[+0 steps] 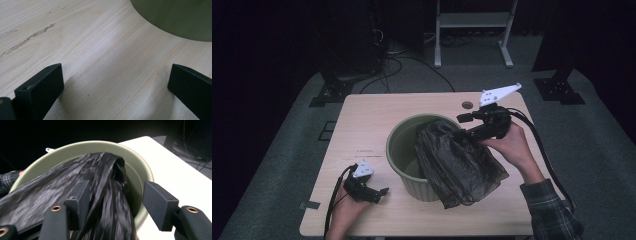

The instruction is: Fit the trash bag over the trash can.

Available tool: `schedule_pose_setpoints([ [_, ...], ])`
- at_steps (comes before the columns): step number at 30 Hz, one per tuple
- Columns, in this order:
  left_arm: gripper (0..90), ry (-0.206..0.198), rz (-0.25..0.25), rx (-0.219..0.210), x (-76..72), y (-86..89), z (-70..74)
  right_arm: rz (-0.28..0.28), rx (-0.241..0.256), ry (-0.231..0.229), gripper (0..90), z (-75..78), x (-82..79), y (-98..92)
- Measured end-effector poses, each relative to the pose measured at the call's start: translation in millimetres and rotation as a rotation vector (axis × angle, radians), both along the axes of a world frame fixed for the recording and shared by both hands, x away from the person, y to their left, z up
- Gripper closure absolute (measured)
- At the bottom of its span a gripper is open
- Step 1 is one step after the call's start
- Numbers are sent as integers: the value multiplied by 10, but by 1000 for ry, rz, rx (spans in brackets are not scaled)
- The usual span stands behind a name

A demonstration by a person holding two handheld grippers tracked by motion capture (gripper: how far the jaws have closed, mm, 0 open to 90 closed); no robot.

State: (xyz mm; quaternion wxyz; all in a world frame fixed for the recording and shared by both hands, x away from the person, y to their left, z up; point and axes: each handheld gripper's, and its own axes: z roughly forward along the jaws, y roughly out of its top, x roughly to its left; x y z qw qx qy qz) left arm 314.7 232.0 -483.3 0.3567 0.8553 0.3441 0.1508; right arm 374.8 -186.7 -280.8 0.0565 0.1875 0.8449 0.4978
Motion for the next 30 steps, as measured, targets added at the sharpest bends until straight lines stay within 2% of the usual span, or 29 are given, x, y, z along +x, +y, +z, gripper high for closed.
schedule_pose_setpoints([
  [3, 0, 0, 0, 0, 0, 0, 0, -22, 4, -11, 355, 5, -140, -189],
  [4, 0, 0, 0, 0, 0, 0, 0, -22, 4, -11, 355, 5, -140, -189],
  [6, 0, 0, 1, 0, -2, -2, 0, -42, 15, -9, 356, -27, -211, -343],
  [11, 0, 1, 1, 2, -2, -1, 1, -70, 44, 10, 353, -170, -346, -654],
  [12, 0, 1, 1, 2, -3, -1, 1, -70, 44, 10, 353, -170, -346, -654],
  [13, 0, 1, 1, 2, -3, -2, 1, -74, 57, 23, 350, -232, -406, -761],
  [16, 0, 1, 2, 2, -4, -3, 1, -75, 73, 35, 349, -289, -465, -859],
  [17, 0, 1, 3, 2, -4, -3, 1, -73, 107, 48, 348, -350, -514, -948],
  [19, 0, 2, 3, 2, -5, -4, 2, -76, 115, 55, 342, -383, -532, -980],
  [22, 0, 2, 4, 2, -5, -5, 2, -64, 146, 91, 303, -532, -554, -1038],
  [24, 0, 2, 4, 3, -5, -5, 2, -61, 148, 100, 287, -564, -550, -1027],
  [25, 0, 2, 4, 2, -6, -6, 2, -52, 145, 112, 252, -624, -532, -988],
  [28, 0, 2, 5, 2, -6, -6, 2, -36, 135, 139, 245, -683, -507, -937],
  [29, 0, 2, 4, 2, -6, -6, 2, -30, 133, 147, 255, -706, -497, -917],
  [30, 0, 2, 4, 2, -6, -6, 2, -6, 119, 172, 390, -764, -484, -861],
])
